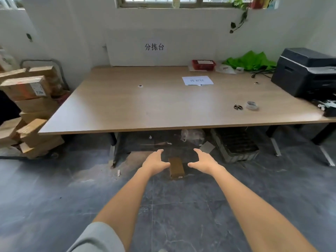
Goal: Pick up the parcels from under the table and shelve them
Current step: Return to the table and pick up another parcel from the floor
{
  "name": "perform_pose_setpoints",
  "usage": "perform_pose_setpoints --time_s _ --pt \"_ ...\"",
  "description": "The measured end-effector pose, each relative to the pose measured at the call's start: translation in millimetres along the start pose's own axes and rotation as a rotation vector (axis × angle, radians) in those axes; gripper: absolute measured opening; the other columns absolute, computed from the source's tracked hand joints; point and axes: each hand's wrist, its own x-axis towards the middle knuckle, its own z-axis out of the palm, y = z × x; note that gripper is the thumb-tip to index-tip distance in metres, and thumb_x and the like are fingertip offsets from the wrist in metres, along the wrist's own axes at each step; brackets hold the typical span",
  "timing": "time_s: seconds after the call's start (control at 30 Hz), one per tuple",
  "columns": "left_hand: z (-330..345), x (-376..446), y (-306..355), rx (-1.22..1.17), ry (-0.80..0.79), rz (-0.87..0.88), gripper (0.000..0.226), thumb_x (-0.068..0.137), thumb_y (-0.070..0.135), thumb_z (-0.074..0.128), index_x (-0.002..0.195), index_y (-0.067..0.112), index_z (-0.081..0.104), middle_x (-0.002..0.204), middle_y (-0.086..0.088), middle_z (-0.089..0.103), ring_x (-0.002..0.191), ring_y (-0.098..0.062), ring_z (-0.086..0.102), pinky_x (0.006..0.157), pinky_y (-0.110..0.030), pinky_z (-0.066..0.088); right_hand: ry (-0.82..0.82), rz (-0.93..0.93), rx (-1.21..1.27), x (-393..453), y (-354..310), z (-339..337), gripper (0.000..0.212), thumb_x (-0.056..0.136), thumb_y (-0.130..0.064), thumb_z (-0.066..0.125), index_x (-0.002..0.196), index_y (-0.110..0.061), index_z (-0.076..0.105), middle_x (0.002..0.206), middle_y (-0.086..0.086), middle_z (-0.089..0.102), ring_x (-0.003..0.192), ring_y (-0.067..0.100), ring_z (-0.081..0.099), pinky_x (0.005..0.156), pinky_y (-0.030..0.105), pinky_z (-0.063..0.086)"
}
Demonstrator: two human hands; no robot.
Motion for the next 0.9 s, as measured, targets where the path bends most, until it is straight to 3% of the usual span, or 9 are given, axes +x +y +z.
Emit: perform_pose_setpoints --time_s 0.23,0.47,0.63,0.77,0.9 --pt "-10.6 114.8 -4.0 0.029 -0.058 -0.031 0.075 0.085 0.033 0.061 0.149 0.018 0.026 0.155 -0.006 0.034 0.138 -0.027 0.039 0.11 -0.04 0.038 -0.055 0.044 0.028 110.4 -12.0 -13.5 0.077 0.086 -0.035 0.062 0.149 -0.023 0.02 0.152 0.009 0.035 0.135 0.031 0.041 0.106 0.043 0.04" --pt "8.1 217.1 -1.1 0.04 -0.119 -0.084 0.077 0.087 0.03 0.061 0.151 0.019 0.02 0.158 -0.006 0.027 0.143 -0.028 0.033 0.114 -0.041 0.035 -0.135 0.094 0.027 220.2 2.4 -14.2 0.086 0.086 -0.035 0.062 0.151 -0.026 0.007 0.152 0.01 0.036 0.134 0.031 0.042 0.107 0.044 0.039" --pt "41.5 276.3 -13.2 0.043 -0.145 -0.115 0.079 0.085 0.028 0.06 0.151 0.02 0.018 0.156 -0.006 0.031 0.133 -0.028 0.045 0.101 -0.039 0.044 -0.183 0.1 0.027 291.6 25.5 2.1 0.085 0.086 -0.036 0.061 0.151 -0.027 0.008 0.152 0.011 0.037 0.134 0.033 0.042 0.108 0.046 0.039" --pt "81.6 329.7 -35.9 0.06 -0.203 -0.139 0.081 0.085 0.03 0.06 0.151 0.019 0.016 0.153 -0.007 0.036 0.134 -0.028 0.044 0.1 -0.04 0.043 -0.212 0.143 0.042 354.3 57.2 37.1 0.087 0.083 -0.037 0.062 0.151 -0.027 0.009 0.152 0.011 0.036 0.134 0.032 0.042 0.107 0.046 0.04" --pt "140.2 400.1 -77.1 0.063 -0.262 -0.107 0.075 0.087 0.027 0.061 0.15 0.016 0.021 0.147 -0.012 0.043 0.124 -0.031 0.053 0.089 -0.035 0.047 -0.18 0.136 0.04 432.6 98.8 83.5 0.088 0.085 -0.037 0.062 0.152 -0.025 0.006 0.15 0.011 0.039 0.126 0.032 0.05 0.097 0.04 0.049"
